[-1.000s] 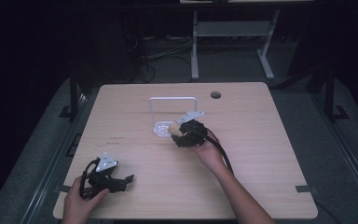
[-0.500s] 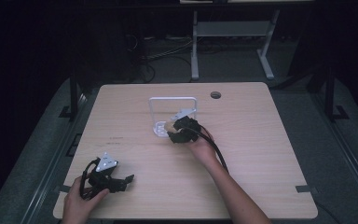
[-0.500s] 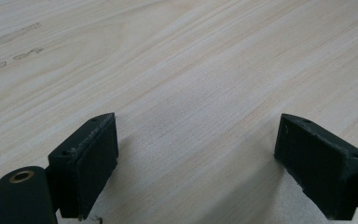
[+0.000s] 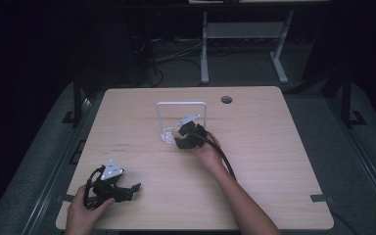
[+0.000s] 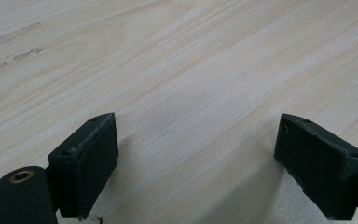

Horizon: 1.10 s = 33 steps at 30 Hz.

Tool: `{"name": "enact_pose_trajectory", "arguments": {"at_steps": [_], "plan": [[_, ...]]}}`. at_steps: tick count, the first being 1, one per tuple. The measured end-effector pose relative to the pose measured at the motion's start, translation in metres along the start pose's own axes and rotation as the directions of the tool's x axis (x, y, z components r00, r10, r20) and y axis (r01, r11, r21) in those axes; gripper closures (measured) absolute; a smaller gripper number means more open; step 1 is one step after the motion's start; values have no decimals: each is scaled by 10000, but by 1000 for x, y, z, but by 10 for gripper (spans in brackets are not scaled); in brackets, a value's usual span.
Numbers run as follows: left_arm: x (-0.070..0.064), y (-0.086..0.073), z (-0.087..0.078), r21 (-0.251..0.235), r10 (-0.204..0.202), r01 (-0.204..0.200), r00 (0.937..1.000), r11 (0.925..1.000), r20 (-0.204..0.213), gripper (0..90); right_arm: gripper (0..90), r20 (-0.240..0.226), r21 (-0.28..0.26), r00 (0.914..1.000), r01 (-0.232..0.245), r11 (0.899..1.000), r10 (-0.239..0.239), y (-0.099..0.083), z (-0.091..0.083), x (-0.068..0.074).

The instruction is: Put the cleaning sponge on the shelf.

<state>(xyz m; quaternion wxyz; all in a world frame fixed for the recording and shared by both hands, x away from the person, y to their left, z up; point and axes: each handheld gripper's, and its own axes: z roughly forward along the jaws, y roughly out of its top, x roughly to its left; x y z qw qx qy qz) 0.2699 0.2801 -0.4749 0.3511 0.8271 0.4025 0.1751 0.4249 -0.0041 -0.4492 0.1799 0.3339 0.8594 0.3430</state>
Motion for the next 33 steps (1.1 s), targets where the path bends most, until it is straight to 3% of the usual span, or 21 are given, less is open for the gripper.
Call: {"name": "enact_pose_trajectory", "arguments": {"at_steps": [16,33], "plan": [[0,0,0,0,-1,1,10000,10000,0,129,400,12,210,10000,4,9998,-4,1,13,-1],[0,0,0,-2,4,-4,10000,10000,1,129,364,100,331,9999,45,9994,-49,0,16,-2]]}}
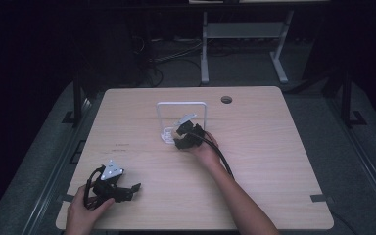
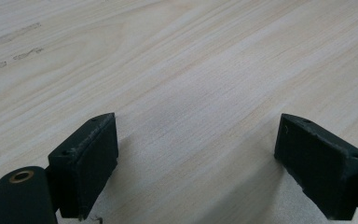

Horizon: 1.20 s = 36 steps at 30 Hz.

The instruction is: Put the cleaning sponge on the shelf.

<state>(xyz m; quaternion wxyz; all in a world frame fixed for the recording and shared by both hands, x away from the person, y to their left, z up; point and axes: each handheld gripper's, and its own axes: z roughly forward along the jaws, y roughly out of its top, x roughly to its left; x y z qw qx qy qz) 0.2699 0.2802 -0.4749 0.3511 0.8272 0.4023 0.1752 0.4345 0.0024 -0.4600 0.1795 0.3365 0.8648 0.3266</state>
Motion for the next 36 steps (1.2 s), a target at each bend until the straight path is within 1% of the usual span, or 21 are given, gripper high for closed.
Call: {"name": "enact_pose_trajectory", "arguments": {"at_steps": [2,7,9,14,17,20,24,26,29,31,33,36], "plan": [[0,0,0,1,1,-1,10000,10000,-1,129,352,-23,-34,10000,-42,10000,42,0,-1,0],[0,0,0,12,7,-7,10000,10000,5,129,336,2,-158,10000,42,9999,-42,2,-8,0],[0,0,0,8,7,-7,10000,10000,5,129,330,-23,-239,10000,23,9997,-23,3,-11,0],[0,0,0,4,0,0,10000,10000,7,129,327,-73,-355,9999,142,9993,-145,5,-22,0],[0,0,0,-19,-9,9,10000,10000,2,129,339,-119,-555,9997,203,9983,-210,6,-31,1],[0,0,0,-1,1,-1,10000,10000,-5,129,385,-169,-829,9996,201,9964,-216,6,-41,3],[0,0,0,-30,-37,37,10000,10000,2,129,461,-407,-1102,9989,166,9938,-212,5,-53,7],[0,0,0,-18,-23,23,10000,10000,4,129,502,-501,-1174,9982,267,9927,-328,4,-58,9],[0,0,0,-9,-6,6,10000,10000,4,129,604,-698,-1201,9965,382,9920,-468,2,-64,13],[0,0,0,-8,-10,10,10000,10000,7,129,673,-842,-1293,9953,372,9909,-484,0,-67,16],[0,0,0,-9,-8,8,10000,10000,6,129,734,-988,-1264,9935,439,9910,-566,-3,-69,19],[0,0,0,7,7,-7,10000,10000,-3,129,850,-1274,-1078,9895,548,9927,-684,-7,-68,24]]}}
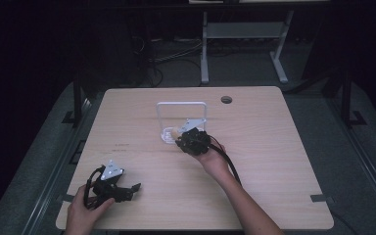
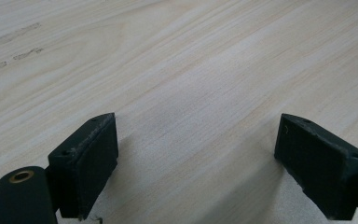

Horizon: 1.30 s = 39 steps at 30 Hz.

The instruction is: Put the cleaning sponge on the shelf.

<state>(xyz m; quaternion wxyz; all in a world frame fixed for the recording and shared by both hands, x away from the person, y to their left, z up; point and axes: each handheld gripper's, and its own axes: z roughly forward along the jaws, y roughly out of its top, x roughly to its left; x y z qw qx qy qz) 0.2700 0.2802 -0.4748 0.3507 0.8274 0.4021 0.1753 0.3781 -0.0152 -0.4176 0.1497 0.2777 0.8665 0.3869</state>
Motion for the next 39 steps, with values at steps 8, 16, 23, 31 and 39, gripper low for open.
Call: {"name": "enact_pose_trajectory", "arguments": {"at_steps": [8,16,23,31,39], "plan": [[0,0,0,-13,-25,25,10000,10000,9,129,896,-286,586,9996,94,9982,-77,-13,14,5],[0,0,0,-14,-19,19,10000,10000,10,129,895,-178,910,9995,-259,9955,276,-27,30,-3],[0,0,0,-14,-26,26,10000,10000,10,129,895,88,1009,9987,-505,9936,499,-31,29,-13],[0,0,0,-15,-21,21,10000,10000,11,129,895,431,1071,9979,-531,9928,487,-34,26,-22],[0,0,0,-15,-25,25,10000,10000,9,129,895,738,1016,9945,-815,9915,741,-38,23,-32]]}}
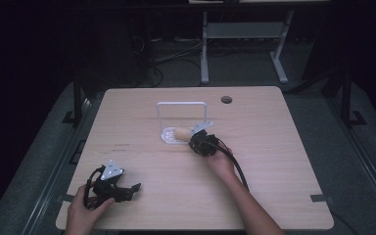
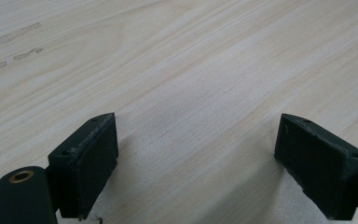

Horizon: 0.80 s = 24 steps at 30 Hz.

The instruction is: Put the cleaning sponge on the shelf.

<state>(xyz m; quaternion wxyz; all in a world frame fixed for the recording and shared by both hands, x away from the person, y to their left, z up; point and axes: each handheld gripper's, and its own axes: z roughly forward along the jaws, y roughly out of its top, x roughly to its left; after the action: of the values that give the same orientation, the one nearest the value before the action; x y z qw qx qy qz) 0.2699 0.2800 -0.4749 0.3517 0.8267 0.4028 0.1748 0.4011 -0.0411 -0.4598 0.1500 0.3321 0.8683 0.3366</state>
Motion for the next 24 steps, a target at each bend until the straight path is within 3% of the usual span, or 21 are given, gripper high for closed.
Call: {"name": "enact_pose_trajectory", "arguments": {"at_steps": [12,24], "plan": [[0,0,0,-1,3,-3,10000,10000,1,129,896,474,24,9985,-286,9996,285,-4,-2,-13],[0,0,0,-3,-2,2,10000,10000,1,129,896,606,-90,9975,-358,9993,363,-9,-7,-19]]}}
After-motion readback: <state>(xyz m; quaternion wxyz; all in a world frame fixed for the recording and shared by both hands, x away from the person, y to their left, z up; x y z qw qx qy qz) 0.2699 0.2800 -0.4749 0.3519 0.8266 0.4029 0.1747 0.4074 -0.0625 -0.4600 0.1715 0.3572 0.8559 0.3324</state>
